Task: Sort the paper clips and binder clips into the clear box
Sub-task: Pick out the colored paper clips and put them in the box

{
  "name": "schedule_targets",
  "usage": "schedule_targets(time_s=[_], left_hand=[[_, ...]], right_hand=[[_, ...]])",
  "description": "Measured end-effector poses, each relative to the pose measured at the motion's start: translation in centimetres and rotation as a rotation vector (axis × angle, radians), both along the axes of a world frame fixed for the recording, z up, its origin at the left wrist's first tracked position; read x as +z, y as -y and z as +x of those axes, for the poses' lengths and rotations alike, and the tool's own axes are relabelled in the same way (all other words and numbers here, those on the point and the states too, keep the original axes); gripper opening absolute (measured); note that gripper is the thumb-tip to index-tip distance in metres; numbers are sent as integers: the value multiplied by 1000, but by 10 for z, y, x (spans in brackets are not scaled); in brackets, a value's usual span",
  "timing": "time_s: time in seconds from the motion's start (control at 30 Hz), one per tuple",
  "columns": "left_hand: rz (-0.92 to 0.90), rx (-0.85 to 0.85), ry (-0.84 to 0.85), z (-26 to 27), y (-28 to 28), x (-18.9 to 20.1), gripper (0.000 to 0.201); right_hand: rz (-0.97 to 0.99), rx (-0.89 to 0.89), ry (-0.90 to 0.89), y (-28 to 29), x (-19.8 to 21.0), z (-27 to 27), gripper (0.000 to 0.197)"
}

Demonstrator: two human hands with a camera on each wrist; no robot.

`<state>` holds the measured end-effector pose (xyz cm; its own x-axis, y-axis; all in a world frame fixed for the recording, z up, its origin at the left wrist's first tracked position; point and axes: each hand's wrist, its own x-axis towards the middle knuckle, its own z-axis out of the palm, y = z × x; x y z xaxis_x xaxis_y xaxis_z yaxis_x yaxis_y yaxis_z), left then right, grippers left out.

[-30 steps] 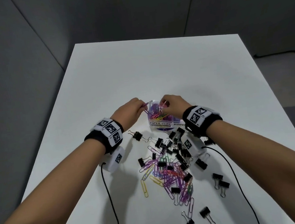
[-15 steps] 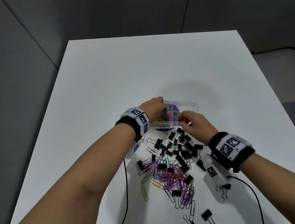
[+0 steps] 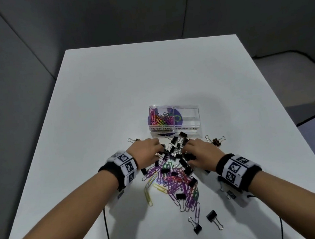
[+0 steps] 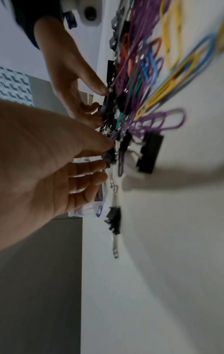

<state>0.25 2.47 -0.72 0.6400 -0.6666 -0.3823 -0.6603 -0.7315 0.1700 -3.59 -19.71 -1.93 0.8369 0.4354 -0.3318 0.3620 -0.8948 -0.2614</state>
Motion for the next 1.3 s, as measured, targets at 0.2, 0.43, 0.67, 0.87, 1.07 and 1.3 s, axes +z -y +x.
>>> schedule_targets(time_s=[0.2, 0.43, 0.67, 0.87, 1.07, 1.3], left_hand=[[-51, 144, -42, -22, 1, -16, 42], [-52, 243, -44, -25, -8, -24, 34], [-69, 306, -64, -29, -7, -28, 33], [-50, 331, -13, -29, -9, -32, 34], [-35, 390, -42, -22, 1, -28, 31], [12, 368, -87, -18, 5, -21, 17]], right_hand=[[5, 21, 135, -5, -11, -15, 24], [82, 269, 196, -22, -4, -22, 32], [49, 298, 13, -33, -6, -31, 36], [90, 195, -60, -28, -8, -29, 35], [100, 105, -111, -28, -11, -28, 44], [152, 109, -88, -20, -13, -31, 42]])
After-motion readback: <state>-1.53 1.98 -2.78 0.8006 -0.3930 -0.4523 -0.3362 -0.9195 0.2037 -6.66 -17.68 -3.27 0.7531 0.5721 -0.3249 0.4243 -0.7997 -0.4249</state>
